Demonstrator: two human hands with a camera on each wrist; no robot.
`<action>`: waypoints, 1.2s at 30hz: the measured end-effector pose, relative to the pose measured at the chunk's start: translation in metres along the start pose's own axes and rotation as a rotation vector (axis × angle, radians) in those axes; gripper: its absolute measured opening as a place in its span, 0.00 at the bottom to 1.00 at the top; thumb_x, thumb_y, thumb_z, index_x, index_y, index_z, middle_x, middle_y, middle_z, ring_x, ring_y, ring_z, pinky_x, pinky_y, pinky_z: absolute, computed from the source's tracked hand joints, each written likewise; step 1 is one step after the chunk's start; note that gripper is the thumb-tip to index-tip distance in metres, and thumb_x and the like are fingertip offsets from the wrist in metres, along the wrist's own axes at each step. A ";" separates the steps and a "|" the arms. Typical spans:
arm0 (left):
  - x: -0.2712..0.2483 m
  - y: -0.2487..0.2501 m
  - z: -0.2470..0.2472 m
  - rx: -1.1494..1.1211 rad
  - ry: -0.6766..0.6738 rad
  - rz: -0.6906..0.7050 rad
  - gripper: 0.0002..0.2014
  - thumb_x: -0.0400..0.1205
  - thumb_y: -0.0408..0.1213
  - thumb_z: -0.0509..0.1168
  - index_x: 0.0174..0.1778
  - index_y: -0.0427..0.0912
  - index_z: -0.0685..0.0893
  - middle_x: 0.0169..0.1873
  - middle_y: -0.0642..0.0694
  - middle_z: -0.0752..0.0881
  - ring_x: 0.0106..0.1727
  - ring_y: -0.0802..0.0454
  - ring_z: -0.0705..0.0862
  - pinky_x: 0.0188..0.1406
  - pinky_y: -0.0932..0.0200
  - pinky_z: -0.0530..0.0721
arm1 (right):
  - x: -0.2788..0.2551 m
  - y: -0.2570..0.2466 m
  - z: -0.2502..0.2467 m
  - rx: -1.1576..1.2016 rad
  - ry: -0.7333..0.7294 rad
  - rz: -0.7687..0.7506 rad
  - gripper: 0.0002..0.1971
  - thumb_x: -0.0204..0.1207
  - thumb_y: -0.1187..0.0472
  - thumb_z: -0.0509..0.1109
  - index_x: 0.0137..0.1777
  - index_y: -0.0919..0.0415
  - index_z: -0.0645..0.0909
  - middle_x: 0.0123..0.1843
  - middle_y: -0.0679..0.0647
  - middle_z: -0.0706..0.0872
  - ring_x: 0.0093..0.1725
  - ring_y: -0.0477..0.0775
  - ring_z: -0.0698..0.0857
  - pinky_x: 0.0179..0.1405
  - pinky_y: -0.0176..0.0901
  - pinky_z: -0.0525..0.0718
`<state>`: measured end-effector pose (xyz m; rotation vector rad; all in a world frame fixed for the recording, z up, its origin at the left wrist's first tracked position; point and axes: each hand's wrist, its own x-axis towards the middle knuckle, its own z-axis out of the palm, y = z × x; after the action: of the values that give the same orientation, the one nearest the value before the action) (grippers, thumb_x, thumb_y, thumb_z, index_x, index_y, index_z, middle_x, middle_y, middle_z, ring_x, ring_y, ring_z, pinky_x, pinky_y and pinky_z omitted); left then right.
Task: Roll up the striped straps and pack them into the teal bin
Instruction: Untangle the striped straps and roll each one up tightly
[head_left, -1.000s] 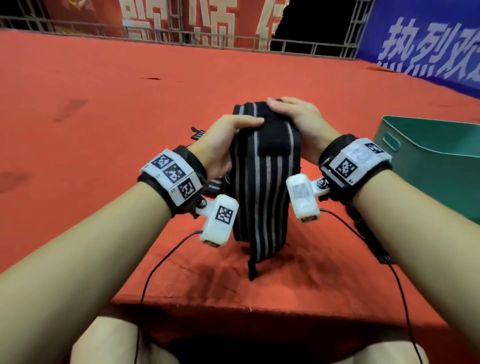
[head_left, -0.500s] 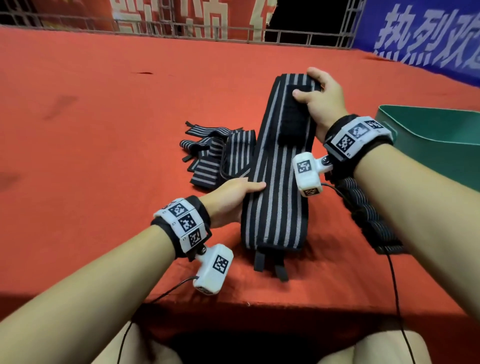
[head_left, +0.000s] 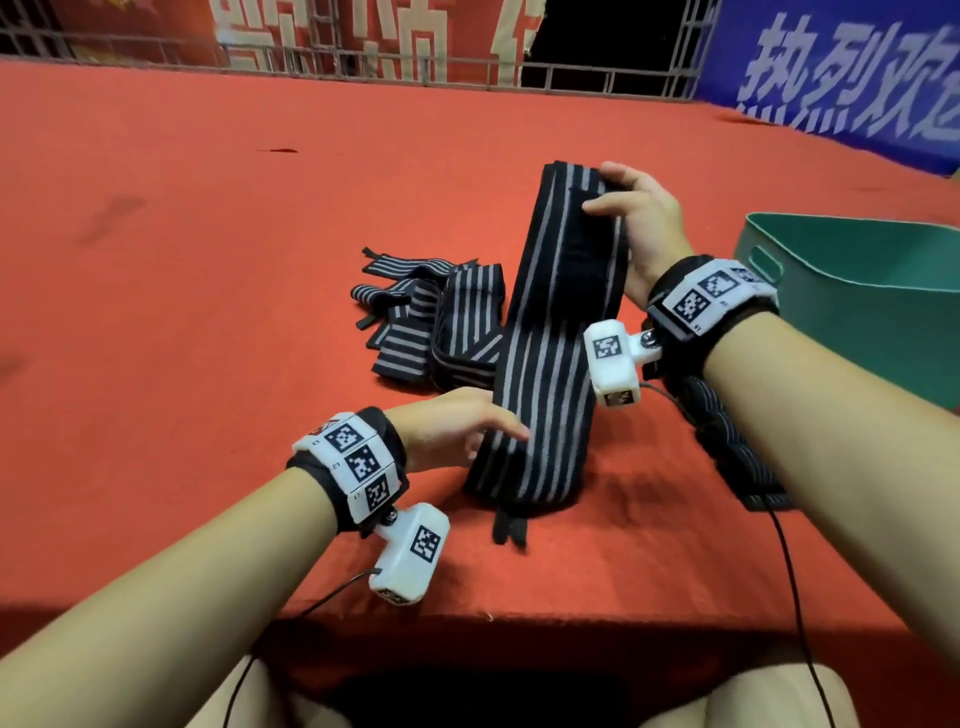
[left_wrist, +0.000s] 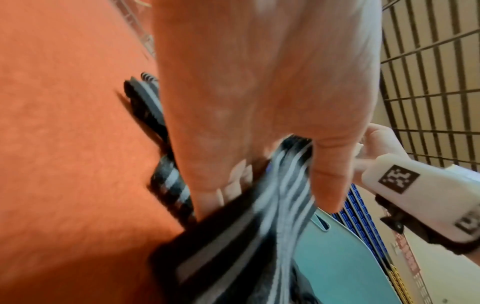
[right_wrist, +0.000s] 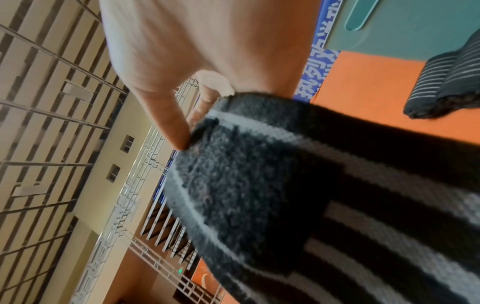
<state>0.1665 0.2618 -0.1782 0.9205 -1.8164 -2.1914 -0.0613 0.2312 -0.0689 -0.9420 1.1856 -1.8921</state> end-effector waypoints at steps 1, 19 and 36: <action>0.000 0.006 -0.004 -0.007 0.049 0.021 0.09 0.85 0.40 0.69 0.56 0.38 0.83 0.45 0.46 0.87 0.40 0.54 0.86 0.42 0.62 0.83 | -0.006 -0.001 0.003 0.041 -0.041 0.023 0.17 0.71 0.78 0.68 0.55 0.60 0.84 0.47 0.57 0.89 0.47 0.57 0.90 0.53 0.56 0.92; 0.000 0.044 -0.040 0.426 0.962 0.562 0.21 0.91 0.46 0.58 0.30 0.46 0.78 0.35 0.51 0.82 0.42 0.48 0.80 0.44 0.50 0.73 | -0.087 0.045 0.012 -0.358 -0.555 0.083 0.17 0.67 0.65 0.80 0.56 0.55 0.86 0.50 0.54 0.88 0.49 0.52 0.86 0.48 0.41 0.83; -0.015 0.052 -0.014 -0.105 0.783 0.754 0.24 0.94 0.46 0.54 0.49 0.31 0.88 0.43 0.44 0.91 0.45 0.52 0.88 0.49 0.54 0.85 | -0.106 0.048 0.018 -0.288 -0.387 0.059 0.24 0.74 0.71 0.81 0.67 0.61 0.77 0.57 0.59 0.93 0.54 0.56 0.93 0.54 0.50 0.91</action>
<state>0.1720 0.2439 -0.1253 0.7365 -1.3234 -1.2063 0.0147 0.2972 -0.1297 -1.3417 1.2456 -1.4281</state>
